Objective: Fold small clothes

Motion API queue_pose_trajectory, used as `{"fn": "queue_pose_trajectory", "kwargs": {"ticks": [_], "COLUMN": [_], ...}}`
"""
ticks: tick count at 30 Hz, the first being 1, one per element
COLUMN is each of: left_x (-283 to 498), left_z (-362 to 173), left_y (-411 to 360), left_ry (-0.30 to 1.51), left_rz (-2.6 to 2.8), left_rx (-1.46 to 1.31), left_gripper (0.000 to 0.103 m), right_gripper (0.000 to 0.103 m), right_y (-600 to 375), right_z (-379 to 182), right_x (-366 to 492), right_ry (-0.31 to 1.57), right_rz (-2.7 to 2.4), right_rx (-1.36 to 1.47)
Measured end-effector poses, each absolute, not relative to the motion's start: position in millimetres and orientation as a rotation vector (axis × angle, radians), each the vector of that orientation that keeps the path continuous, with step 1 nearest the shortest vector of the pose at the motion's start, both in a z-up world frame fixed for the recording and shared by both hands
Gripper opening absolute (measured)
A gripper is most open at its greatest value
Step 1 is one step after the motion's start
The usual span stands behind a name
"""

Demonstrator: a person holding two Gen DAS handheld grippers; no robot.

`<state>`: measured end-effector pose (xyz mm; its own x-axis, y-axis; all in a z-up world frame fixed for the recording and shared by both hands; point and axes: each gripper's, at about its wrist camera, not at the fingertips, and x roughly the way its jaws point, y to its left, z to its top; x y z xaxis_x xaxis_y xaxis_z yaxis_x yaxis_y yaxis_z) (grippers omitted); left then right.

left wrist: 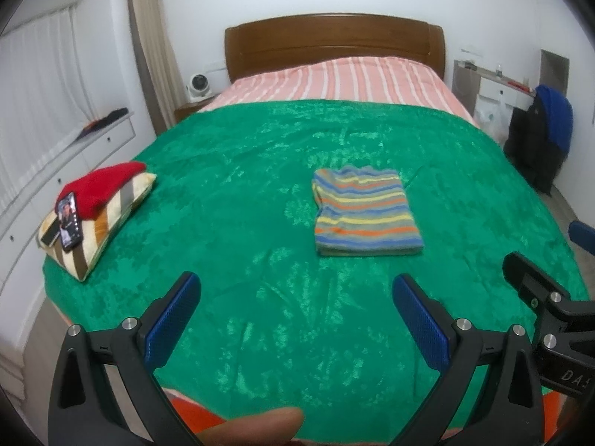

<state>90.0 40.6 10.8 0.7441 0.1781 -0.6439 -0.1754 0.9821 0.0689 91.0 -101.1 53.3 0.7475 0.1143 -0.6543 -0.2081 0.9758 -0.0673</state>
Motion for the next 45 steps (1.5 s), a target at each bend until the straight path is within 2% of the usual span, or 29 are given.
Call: {"fn": "queue_pose_trajectory", "kwargs": {"ticks": [45], "left_x": [94], "left_z": [3], "left_y": [41], "left_ry": [0.703], "left_rz": [0.224], "left_rx": [0.017], "left_gripper": [0.103], "right_gripper": [0.102], "right_y": [-113], "right_z": [47], "right_x": [92], "right_ry": [0.726], "right_rz": [0.111], "right_rx": [-0.132]}}
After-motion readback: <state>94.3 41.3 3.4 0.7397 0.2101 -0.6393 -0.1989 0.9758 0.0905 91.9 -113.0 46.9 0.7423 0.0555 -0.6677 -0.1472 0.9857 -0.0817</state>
